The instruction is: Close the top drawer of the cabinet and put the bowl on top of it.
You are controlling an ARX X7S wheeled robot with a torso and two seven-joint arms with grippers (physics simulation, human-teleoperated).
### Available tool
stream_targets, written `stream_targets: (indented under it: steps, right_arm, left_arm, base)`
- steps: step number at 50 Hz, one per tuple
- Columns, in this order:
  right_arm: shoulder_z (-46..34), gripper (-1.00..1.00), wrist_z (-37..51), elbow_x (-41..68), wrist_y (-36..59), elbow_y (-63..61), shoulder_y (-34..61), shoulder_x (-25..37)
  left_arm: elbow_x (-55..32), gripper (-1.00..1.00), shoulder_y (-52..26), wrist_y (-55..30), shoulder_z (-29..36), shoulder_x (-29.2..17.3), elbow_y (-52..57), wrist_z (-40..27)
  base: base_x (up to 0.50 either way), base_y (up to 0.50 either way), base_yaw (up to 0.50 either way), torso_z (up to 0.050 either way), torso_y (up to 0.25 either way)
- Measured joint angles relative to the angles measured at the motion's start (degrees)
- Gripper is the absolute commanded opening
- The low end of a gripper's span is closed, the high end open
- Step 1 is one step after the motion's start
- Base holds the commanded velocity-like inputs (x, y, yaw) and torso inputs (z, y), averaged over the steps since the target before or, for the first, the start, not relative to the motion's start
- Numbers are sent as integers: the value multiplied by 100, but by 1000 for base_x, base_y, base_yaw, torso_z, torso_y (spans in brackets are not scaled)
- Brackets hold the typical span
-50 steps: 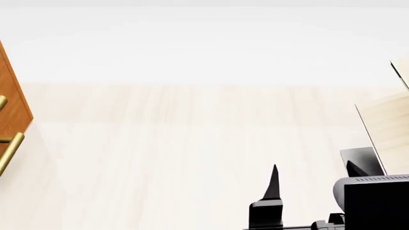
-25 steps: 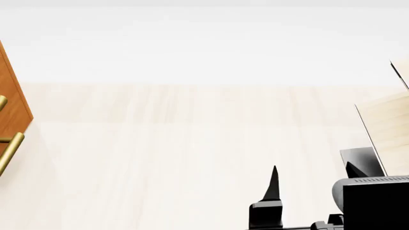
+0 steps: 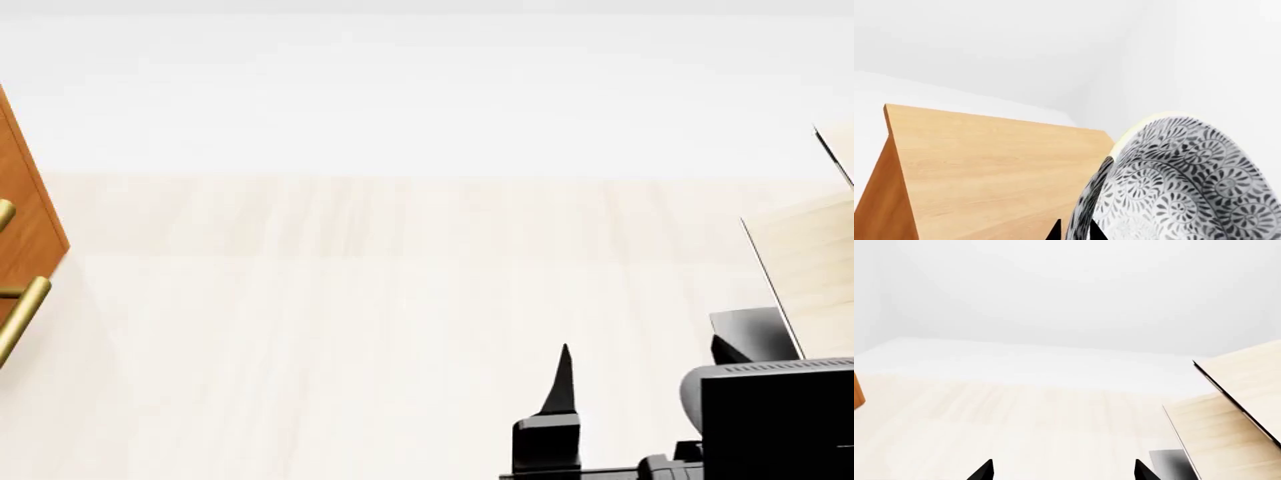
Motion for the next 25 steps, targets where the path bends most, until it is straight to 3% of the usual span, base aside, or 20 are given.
stream_targets:
  steps: [1,25]
  right_arm:
    - [-8,100,-7,-8,-1,6,3,-4]
    - [-18,100,-194,-217,-144,54,-163,-6]
  left_arm:
    - [2,100,-4,-7,3,-2,-2,-1]
    - [-167,100,-137,-237,124,35,-21,-214]
  base:
    - [0,0,0,0,0]
    - [0,0,0,0,0]
